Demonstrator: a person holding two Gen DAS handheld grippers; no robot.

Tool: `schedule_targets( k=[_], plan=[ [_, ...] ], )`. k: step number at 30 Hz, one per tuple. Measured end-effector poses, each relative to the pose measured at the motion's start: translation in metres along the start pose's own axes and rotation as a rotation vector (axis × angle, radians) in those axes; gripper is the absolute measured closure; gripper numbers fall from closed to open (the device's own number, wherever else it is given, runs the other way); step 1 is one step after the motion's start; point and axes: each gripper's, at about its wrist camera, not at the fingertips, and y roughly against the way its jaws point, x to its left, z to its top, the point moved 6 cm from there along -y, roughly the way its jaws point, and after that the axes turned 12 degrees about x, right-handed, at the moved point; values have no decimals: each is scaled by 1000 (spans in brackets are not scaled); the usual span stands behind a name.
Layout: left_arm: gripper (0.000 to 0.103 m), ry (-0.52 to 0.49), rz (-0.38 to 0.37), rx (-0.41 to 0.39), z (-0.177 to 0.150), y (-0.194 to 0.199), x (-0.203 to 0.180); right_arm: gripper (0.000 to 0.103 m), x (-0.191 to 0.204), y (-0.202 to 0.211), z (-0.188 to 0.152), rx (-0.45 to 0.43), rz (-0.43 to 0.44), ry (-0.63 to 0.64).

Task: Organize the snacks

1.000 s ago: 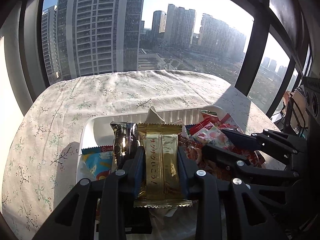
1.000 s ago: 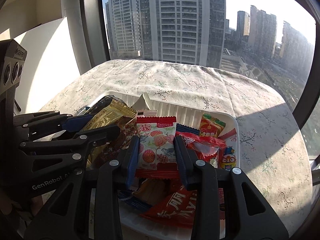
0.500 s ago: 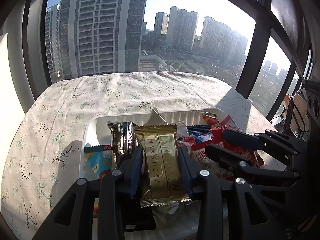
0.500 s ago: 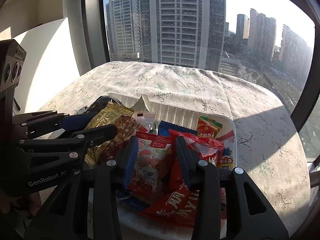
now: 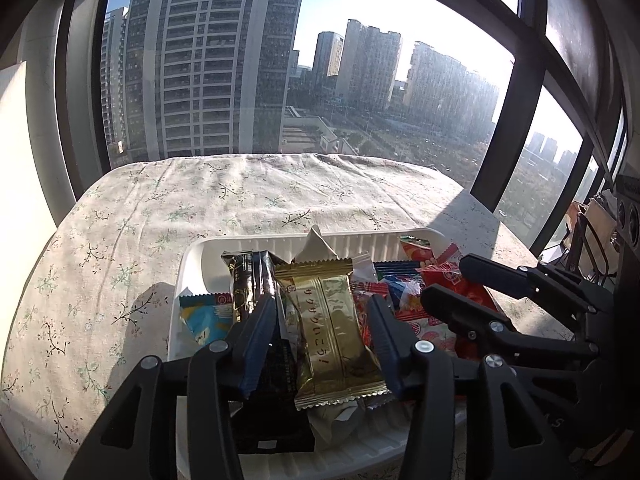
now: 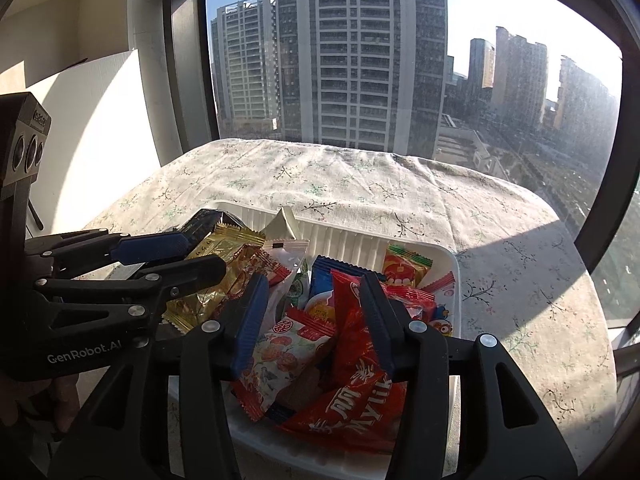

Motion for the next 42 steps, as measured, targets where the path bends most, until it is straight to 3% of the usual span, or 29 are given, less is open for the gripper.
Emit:
schedule_targets(
  k=[9, 14, 21, 30, 32, 36, 39, 42],
  plan=[
    [29, 25, 10, -53, 9, 22, 7, 42, -6, 25, 10, -110, -9, -21],
    [0, 46, 31, -118, 17, 62, 8, 29, -10, 57, 19, -179, 2, -51],
    [0, 48, 154, -263, -8, 146, -8, 1, -3, 168, 10, -429, 2, -69],
    [0, 19, 392, -565, -91, 266, -59, 0, 10, 316, -72, -792, -26, -161],
    [0, -24, 387, -598, -112, 282, -74, 0, 14, 344, -95, -866, -44, -196],
    [0, 3, 431, -534, -148, 289, -84, 0, 24, 392, -141, -995, -99, -233],
    [0, 39, 385, -485, -168, 290, -85, 0, 36, 418, -163, -1010, -121, -212],
    [0, 80, 419, -439, -185, 292, -81, 0, 52, 439, -182, -1012, -136, -170]
  ],
)
